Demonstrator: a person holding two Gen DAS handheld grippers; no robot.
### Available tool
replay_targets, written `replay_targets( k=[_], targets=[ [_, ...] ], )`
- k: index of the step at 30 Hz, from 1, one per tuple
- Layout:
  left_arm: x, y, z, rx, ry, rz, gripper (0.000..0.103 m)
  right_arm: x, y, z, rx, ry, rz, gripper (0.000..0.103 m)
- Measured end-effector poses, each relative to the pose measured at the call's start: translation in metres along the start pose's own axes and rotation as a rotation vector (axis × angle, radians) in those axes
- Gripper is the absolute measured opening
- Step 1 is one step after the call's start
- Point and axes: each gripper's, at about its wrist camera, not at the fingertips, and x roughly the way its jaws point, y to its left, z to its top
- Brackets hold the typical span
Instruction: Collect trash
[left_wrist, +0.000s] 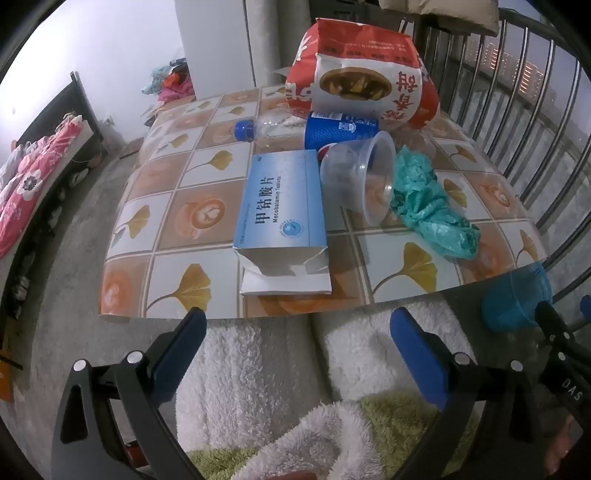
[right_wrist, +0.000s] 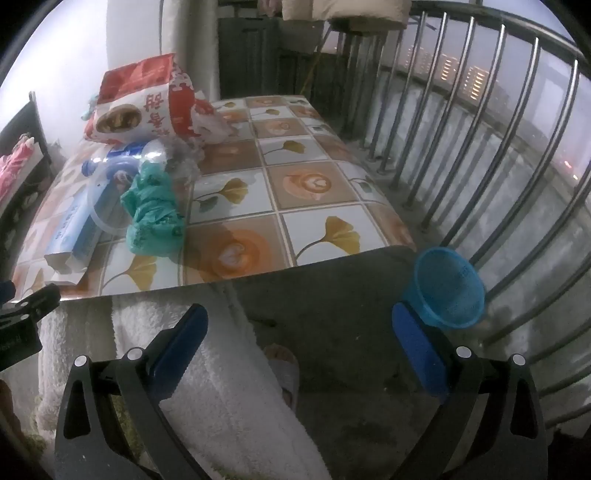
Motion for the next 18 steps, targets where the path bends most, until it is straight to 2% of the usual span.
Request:
replay_targets(
  k=[18],
  targets=[
    [-0.0008, 0.0009, 0.0027, 0.006, -0.005, -0.006, 0.097, -0.0008, 0.0001, 0.0004, -0.005, -0.002, -0.009, 0.095]
  ],
)
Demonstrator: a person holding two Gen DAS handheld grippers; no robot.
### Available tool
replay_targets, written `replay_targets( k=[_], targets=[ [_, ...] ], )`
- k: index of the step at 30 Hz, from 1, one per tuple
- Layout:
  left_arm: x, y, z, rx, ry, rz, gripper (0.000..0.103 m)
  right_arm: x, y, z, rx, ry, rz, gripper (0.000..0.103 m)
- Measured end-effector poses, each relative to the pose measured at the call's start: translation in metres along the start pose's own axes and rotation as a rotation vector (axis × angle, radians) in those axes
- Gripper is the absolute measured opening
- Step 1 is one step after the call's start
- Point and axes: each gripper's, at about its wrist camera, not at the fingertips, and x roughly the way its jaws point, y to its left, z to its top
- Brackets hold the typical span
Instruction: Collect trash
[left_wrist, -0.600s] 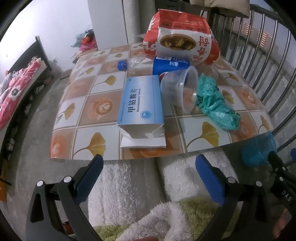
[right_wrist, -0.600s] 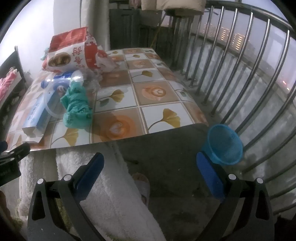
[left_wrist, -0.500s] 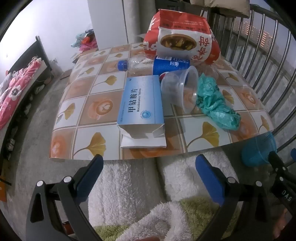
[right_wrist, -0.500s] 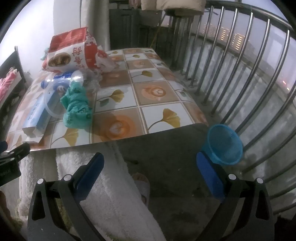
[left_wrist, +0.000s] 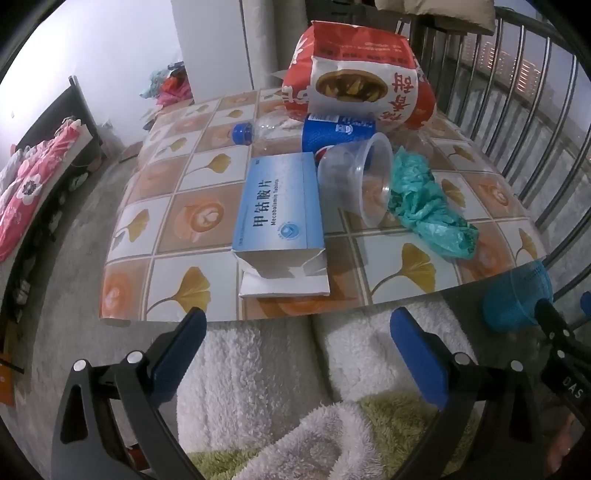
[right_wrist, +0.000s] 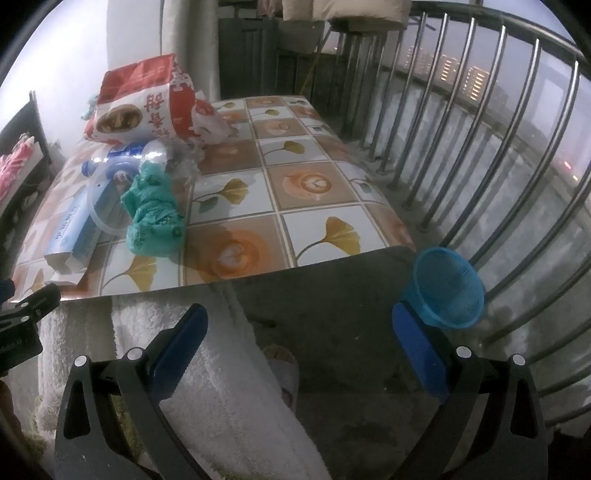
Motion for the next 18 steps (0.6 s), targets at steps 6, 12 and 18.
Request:
replay_targets(
  k=[6, 12, 18],
  targets=[
    [-0.0019, -0.0008, -0.0019, -0.006, -0.004, 0.002, 0.097, -0.001, 0.0007, 0.0013, -0.001, 0.0, 0.001, 0.095],
    [0.0014, -0.0001, -0.0017, -0.005, -0.001, 0.002, 0.097, -0.0014, 0.0018, 0.0023, -0.002, -0.001, 0.0, 0.095],
    [0.0008, 0.0008, -0.0011, -0.004, -0.003, 0.004, 0.097, -0.0015, 0.0034, 0.0028, -0.002, -0.002, 0.0, 0.095]
  ],
)
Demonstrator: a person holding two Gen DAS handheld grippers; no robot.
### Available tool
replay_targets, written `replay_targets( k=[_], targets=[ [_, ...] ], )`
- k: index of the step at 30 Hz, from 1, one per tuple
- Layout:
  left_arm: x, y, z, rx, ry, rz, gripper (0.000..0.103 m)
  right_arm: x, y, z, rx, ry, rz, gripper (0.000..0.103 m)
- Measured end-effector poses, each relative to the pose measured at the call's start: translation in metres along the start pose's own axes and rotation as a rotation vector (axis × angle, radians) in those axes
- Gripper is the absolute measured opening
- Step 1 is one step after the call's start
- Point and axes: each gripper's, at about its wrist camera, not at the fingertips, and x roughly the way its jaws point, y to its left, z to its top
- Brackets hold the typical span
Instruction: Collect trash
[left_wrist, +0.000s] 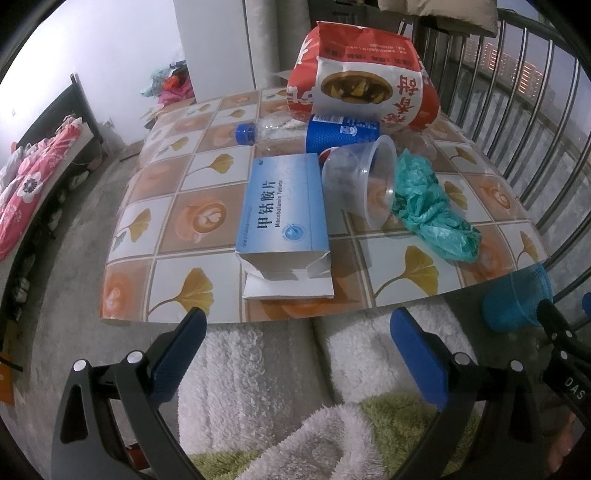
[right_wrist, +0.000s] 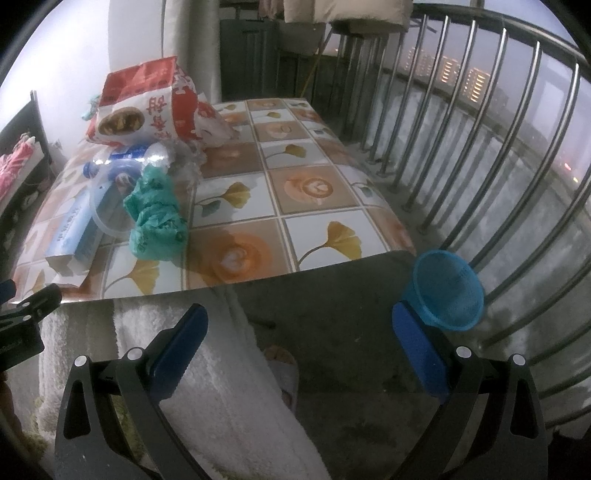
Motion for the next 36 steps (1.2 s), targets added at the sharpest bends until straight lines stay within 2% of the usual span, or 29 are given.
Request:
replay_targets(
  k=[36],
  targets=[
    [-0.0016, -0.0051, -0.0024, 0.028, -0.013, -0.014, 0.097, 0.0033, 0.0001, -0.0063, 0.0, -0.001, -0.001, 0.095]
  ],
)
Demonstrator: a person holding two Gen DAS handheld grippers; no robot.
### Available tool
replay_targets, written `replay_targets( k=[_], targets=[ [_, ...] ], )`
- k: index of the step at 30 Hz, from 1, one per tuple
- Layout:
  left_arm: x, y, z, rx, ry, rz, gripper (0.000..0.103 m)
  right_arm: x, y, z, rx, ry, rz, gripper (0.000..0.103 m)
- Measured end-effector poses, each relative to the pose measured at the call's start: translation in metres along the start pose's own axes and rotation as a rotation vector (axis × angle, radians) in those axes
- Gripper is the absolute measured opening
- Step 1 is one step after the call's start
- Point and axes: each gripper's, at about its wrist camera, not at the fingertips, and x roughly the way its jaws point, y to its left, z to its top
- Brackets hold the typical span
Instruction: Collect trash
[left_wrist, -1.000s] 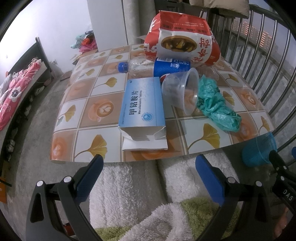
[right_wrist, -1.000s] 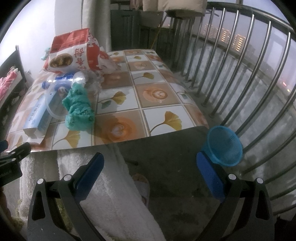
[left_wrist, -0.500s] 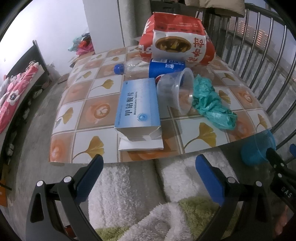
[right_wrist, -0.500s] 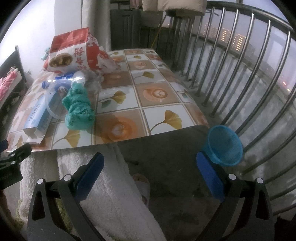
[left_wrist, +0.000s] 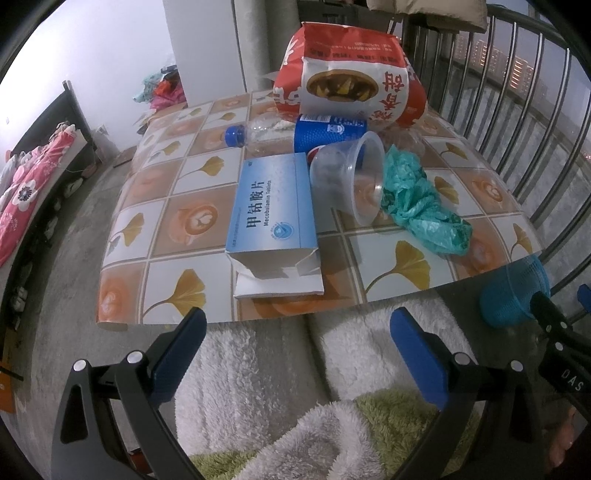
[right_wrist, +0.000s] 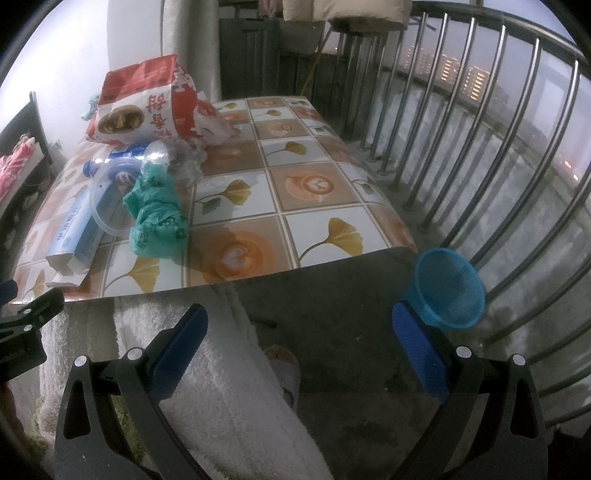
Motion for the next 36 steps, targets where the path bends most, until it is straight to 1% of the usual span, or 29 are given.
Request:
replay_targets(
  k=[6, 8, 21, 36],
  targets=[
    [0.0012, 0.0002, -0.002, -0.001, 0.003, 0.0, 0.097, 0.0009, -0.0001, -0.0016, 0.001, 0.002, 0.0, 0.095],
    [0.0011, 0.0003, -0.0018, -0.001, 0.003, 0.0, 0.097, -0.0023, -0.0004, 0.0035, 0.001, 0.002, 0.001, 0.095],
    [0.0024, -0.0001, -0.0056, 0.003, 0.008, -0.001, 0.097, 0.0002, -0.0021, -0.0026, 0.003, -0.004, -0.002, 0.095],
    [0.0009, -0.0019, -0.002, 0.004, 0.012, 0.001, 0.097, -0.0004, -0.0024, -0.0021, 0.003, -0.007, 0.001, 0.095]
  ],
)
